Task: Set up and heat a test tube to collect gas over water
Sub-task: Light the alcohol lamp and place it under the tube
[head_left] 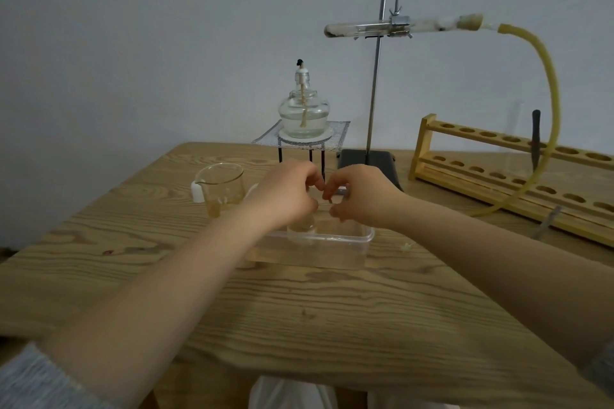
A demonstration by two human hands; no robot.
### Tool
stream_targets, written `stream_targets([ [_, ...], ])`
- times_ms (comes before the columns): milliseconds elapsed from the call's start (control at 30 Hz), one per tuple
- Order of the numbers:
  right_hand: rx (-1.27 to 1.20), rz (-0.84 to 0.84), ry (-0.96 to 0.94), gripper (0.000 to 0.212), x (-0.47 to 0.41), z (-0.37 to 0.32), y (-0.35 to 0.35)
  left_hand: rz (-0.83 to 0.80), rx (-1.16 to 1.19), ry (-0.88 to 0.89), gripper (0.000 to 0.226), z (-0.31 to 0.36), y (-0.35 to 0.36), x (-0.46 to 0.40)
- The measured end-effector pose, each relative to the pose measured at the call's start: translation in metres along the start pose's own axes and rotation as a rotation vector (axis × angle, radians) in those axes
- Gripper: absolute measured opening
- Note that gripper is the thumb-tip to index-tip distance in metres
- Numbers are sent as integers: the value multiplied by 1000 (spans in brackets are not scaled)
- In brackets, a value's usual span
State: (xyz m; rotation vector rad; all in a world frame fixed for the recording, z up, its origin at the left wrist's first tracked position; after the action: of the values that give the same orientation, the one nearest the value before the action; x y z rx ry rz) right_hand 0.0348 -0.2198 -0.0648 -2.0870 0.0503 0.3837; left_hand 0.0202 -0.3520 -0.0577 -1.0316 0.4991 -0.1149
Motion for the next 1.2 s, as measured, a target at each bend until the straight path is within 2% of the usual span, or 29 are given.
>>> stream_targets([
  [100, -51, -42, 40, 26, 0, 6, -1, -21, 12, -22, 27, 2, 2, 1],
  [267, -205, -10, 167, 15, 1, 21, -19, -37, 79, -13, 23, 6, 5, 1],
  [367, -200, 22, 237, 9, -1, 36, -37, -32, 112, 4, 23, 11, 7, -3],
  [600, 98, 104, 283, 11, -12, 84, -58, 4, 178, 29, 22, 23, 8, -19],
  [800, 350, -25, 281, 18, -22, 112, -31, 86, 258, 43, 18, 28, 1, -35],
  [967, 541, -178, 199, 20, -38, 119, 1, 90, 275, 41, 19, 27, 3, -47],
  [1067, 668, -212, 177, 17, -44, 117, 11, 90, 278, 43, 19, 24, 3, -51],
  [1200, 707, -220, 160, 14, -50, 117, 17, 95, 277, 54, 18, 22, 4, -55],
])
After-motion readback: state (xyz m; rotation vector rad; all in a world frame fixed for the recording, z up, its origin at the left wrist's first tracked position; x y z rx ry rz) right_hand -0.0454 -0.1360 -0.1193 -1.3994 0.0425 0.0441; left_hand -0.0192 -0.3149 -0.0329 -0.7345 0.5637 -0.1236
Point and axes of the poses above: each hand's wrist, its own x-axis away from the middle knuckle, its own y-axis out of the palm, z = x × y, the point moved 3 cm from there along -x, towards the middle knuckle, and after that the axes turned 7 degrees about z, right-handed, at the moved point
